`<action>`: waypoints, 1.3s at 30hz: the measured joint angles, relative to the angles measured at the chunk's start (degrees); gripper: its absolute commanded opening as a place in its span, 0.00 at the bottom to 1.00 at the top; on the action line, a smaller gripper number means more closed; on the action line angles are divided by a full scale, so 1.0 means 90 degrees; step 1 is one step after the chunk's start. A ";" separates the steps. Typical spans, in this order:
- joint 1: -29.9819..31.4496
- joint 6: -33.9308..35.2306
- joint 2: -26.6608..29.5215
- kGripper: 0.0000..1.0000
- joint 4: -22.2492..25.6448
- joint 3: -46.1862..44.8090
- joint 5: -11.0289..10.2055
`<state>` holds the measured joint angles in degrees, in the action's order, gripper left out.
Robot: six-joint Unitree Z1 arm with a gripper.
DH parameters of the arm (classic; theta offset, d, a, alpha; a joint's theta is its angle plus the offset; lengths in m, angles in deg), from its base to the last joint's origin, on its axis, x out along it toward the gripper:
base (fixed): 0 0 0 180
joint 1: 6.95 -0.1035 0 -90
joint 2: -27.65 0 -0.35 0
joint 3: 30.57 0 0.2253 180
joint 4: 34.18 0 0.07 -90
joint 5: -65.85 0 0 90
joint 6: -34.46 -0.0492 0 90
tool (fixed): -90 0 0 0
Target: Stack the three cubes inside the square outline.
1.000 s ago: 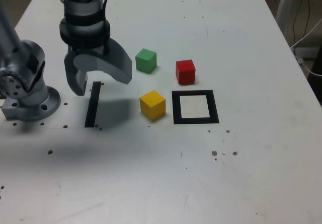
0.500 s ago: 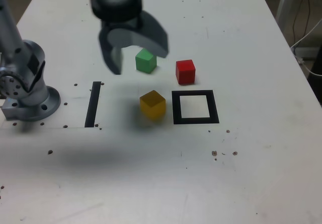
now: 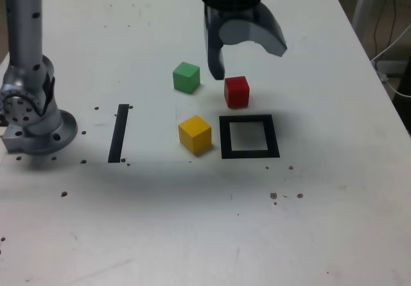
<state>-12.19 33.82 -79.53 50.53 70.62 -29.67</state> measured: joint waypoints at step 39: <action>-0.0444 0.0207 -0.1084 0.56 -0.1179 -0.0647 -0.0313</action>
<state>-16.18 35.69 -89.28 39.92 64.80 -32.48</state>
